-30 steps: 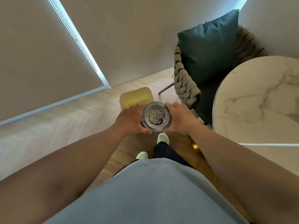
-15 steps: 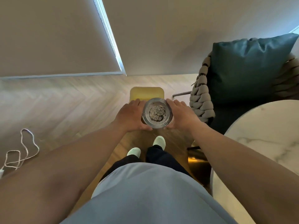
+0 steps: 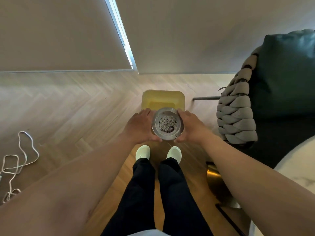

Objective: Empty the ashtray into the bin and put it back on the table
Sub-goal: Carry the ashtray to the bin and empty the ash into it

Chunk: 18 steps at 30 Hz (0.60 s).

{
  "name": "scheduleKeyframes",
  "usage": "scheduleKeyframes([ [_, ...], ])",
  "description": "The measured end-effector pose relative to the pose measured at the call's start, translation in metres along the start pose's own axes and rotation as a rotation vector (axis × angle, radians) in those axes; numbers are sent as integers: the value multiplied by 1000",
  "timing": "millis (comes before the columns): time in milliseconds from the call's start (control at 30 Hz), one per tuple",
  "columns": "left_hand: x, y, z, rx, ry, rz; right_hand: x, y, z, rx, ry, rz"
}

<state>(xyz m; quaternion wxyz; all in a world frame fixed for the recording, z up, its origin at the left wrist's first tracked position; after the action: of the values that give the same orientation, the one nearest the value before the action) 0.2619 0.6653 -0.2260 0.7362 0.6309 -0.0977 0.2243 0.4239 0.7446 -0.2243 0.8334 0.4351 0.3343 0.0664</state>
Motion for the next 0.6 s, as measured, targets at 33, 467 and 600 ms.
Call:
scheduleKeyframes([
  [33, -9, -7, -8, -4, 4, 18, 4, -6, -12, 1, -11, -62],
  [467, -95, -108, -108, 2, -108, 45, 100, -81, -137, 267, -390, -593],
  [600, -110, -139, -129, 0, -130, 51, 124, -102, -164, 283, -456, -672],
])
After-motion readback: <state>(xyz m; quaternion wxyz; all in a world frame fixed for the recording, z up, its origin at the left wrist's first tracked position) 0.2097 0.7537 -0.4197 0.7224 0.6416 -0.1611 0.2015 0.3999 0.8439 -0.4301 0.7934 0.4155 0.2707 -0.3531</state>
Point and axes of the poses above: each hand's wrist, its own z-axis away from the middle knuckle, its own y-axis out of the back of the hand, x = y × z, the point moved 6 cm from there along -z, towards the middle knuckle, and after that the axes turned 14 degrees about x, right-handed, at the moved point
